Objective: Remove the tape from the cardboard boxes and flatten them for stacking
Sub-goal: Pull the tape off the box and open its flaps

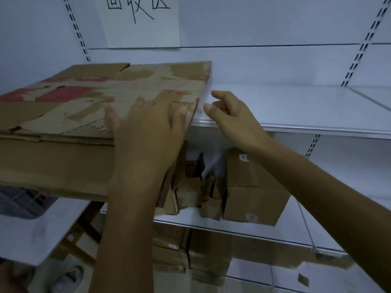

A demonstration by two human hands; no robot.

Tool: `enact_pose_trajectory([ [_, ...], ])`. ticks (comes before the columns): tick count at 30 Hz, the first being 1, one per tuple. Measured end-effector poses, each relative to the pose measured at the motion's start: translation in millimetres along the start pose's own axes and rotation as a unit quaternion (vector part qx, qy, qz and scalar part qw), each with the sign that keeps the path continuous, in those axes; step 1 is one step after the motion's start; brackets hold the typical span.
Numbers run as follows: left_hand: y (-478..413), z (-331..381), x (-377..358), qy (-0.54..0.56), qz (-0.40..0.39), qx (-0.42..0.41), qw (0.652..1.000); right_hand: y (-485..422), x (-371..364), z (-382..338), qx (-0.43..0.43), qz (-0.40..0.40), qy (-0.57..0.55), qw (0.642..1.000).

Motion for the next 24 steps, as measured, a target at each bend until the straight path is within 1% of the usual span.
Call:
enact_pose_trajectory([
  [2, 2.7, 29.5, -1.4, -0.006, 0.009, -0.05, 0.999, 21.3, 8.4, -5.8, 0.014, 0.002, 0.038, 0.999],
  [4, 7.5, 67.0, -4.7, 0.031, 0.019, -0.086, 0.996, 45.7, 19.5, -7.8, 0.035, -0.007, 0.078, 0.996],
  [6, 17.8, 109.8, -14.8, 0.071, 0.02, -0.134, 0.988, 76.6, 33.5, -0.1, 0.048, -0.021, 0.088, 0.995],
  [8, 32.5, 154.8, -36.7, 0.103, -0.014, -0.185, 0.977, 116.2, 50.8, 21.4, 0.044, -0.035, 0.074, 0.996],
  [11, 54.9, 209.2, -88.1, 0.148, -0.08, -0.226, 0.959, 183.6, 76.7, 85.3, -0.031, -0.042, 0.059, 0.997],
  [15, 80.8, 250.0, -180.0, 0.144, -0.167, -0.209, 0.953, 278.6, 107.2, 179.7, -0.16, -0.02, 0.026, 0.987],
  [17, 96.3, 255.4, -224.4, 0.2, -0.219, -0.182, 0.938, 319.8, 115.6, 215.1, -0.208, -0.009, 0.006, 0.978],
  [18, 103.6, 254.4, -245.8, 0.223, -0.244, -0.169, 0.928, 336.7, 117.9, 228.7, -0.223, -0.006, -0.006, 0.975],
  [21, 121.5, 244.6, -307.5, 0.214, -0.318, -0.134, 0.914, 373.0, 120.1, 257.6, -0.251, 0.002, -0.034, 0.967],
  [24, 130.0, 231.9, -355.4, 0.229, -0.365, -0.058, 0.901, 382.6, 120.1, 275.9, -0.266, 0.007, -0.04, 0.963],
])
Point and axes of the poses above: each hand's wrist, its own y-axis away from the middle knuckle, its own x-axis out of the back of the hand, z = x × y, the point moved 7 cm from there along -y, towards the middle knuckle, and after that the axes turned 15 degrees about -z, right-handed, at the moved point
